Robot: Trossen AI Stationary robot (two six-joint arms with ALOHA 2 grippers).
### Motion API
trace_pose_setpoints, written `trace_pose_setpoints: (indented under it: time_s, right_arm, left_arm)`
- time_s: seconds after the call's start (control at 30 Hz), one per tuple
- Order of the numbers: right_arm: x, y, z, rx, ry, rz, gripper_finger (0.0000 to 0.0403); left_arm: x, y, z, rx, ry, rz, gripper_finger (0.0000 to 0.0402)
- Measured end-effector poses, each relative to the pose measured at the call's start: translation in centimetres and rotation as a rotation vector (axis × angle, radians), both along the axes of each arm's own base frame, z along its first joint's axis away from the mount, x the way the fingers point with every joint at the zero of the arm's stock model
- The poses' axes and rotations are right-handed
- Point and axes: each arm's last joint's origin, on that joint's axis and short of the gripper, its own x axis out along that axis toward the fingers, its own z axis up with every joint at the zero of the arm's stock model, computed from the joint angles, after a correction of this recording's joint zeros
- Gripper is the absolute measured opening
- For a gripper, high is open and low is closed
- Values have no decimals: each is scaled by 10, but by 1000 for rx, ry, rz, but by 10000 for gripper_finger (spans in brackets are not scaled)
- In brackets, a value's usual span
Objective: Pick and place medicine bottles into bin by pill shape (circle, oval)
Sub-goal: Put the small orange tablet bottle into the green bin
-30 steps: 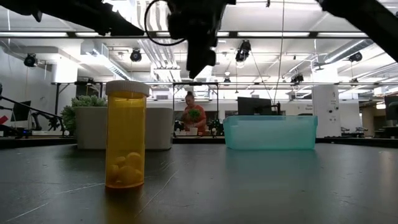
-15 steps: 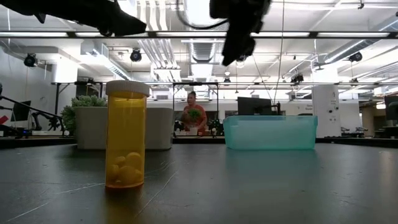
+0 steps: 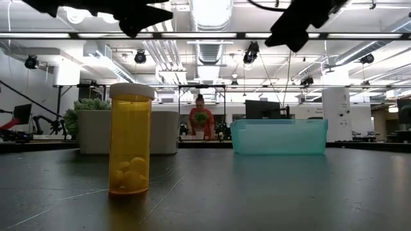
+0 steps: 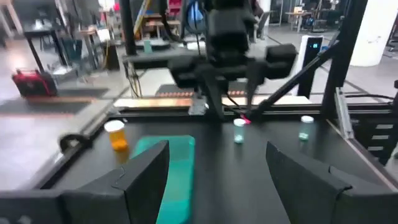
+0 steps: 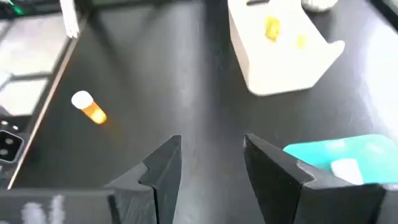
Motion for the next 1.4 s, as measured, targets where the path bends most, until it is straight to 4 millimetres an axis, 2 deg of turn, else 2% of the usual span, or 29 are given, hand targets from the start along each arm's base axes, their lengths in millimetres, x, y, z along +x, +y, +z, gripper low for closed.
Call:
trace_pose_setpoints:
  time_s: [0.17, 0.33, 0.5, 0.6, 0.73, 0.87, 1.03, 1.23, 1.4]
  right_arm:
    - [-21, 2, -3, -36, -179, 51, 160]
    - [-37, 0, -8, -86, -341, 84, 160]
    - [-52, -3, -26, -138, -414, 105, 160]
    - [-59, -4, -37, -140, -458, 105, 160]
    - [-66, -5, -42, -130, -539, 98, 160]
    - [-72, -6, -41, -104, -571, 87, 160]
    - [-75, -6, -40, -98, -579, 85, 160]
    - [-75, -6, -40, -134, -581, 96, 160]
    - [-75, -6, -39, -169, -592, 106, 160]
  left_arm:
    - [26, -37, 2, -80, 114, -38, 251]
    - [51, -77, 3, -152, 345, -57, 251]
    - [68, -124, 0, -161, 595, -75, 251]
    - [77, -151, -7, -135, 704, -86, 251]
    - [91, -180, -26, -86, 797, -127, 251]
    - [99, -186, -46, -54, 899, -89, 251]
    - [103, -187, -61, -100, 995, -162, 251]
    - [105, -187, -63, -119, 983, -179, 251]
    - [109, -185, -80, -147, 938, -183, 251]
